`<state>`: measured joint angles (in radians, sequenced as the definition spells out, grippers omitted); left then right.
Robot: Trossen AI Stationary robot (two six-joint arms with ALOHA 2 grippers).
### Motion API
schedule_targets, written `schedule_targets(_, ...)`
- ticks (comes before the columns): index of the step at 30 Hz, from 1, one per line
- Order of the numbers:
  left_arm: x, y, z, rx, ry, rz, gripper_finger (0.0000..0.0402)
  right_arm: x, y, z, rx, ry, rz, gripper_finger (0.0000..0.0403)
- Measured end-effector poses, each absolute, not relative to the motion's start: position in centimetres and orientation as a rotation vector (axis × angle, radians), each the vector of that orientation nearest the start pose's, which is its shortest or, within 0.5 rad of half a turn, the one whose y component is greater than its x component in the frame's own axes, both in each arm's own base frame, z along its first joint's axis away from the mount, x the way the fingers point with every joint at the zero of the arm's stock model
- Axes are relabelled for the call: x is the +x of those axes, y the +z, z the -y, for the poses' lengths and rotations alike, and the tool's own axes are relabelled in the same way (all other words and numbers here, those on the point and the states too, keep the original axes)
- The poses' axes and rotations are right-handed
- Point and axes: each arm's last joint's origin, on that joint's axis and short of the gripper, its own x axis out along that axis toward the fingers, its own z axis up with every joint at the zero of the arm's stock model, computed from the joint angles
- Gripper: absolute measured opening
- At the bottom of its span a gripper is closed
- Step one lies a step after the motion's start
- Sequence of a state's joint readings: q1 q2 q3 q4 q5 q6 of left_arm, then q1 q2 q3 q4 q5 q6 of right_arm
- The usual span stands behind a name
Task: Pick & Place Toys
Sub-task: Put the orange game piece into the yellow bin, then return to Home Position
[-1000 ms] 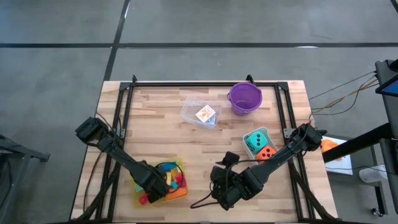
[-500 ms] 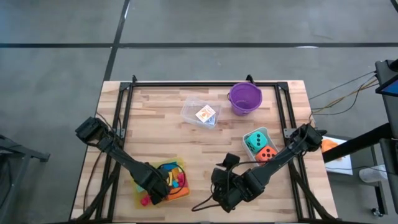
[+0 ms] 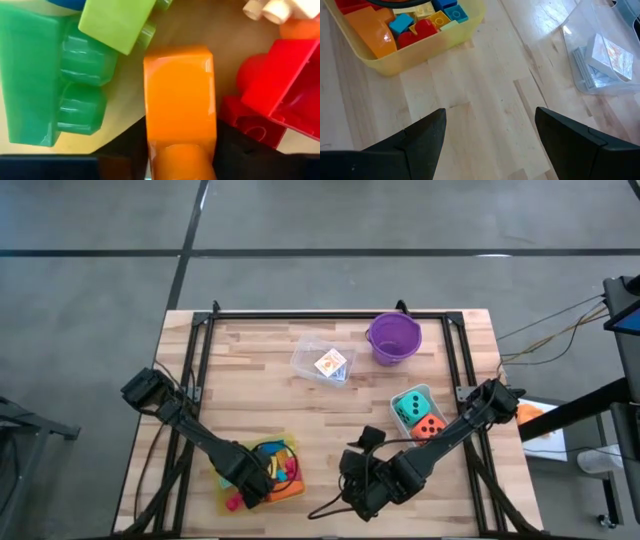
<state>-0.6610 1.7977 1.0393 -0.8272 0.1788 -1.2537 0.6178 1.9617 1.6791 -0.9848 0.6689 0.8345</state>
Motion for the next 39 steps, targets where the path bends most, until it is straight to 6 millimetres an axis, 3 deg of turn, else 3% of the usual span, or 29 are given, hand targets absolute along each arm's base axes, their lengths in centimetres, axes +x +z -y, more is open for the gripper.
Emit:
schedule_targets(11, 23.1, 14.0, 18.5, -0.552, 0.399, -1.691, 0.0294, 33.6, 25.1, -21.7, 0.004, -0.44, -0.885, 0.0302)
schedule_targets(21, 23.1, 15.5, 18.6, -0.537, 0.362, -1.734, 0.0334, 33.6, 25.1, -21.7, 0.014, -0.443, -0.88, 0.0302)
schedule_targets(26, 22.3, 18.0, 17.8, -0.526, 0.356, -1.687, 0.0335, 33.6, 25.4, -21.6, 0.046, -0.459, -0.852, 0.0302)
schedule_targets(32, 21.0, 22.3, 16.6, -0.569, 0.275, -1.534, 0.0335, 33.5, 26.7, -21.5, 0.075, -0.475, -0.775, 0.0292)
schedule_targets(35, 20.1, 24.8, 15.8, -0.607, 0.196, -1.442, 0.0335, 33.2, 27.4, -21.6, 0.057, -0.477, -0.733, 0.026)
schedule_targets(39, 19.3, 28.1, 14.5, -0.515, 0.082, -1.147, 0.0335, 32.6, 28.4, -21.5, 0.038, -0.467, -0.713, 0.0187)
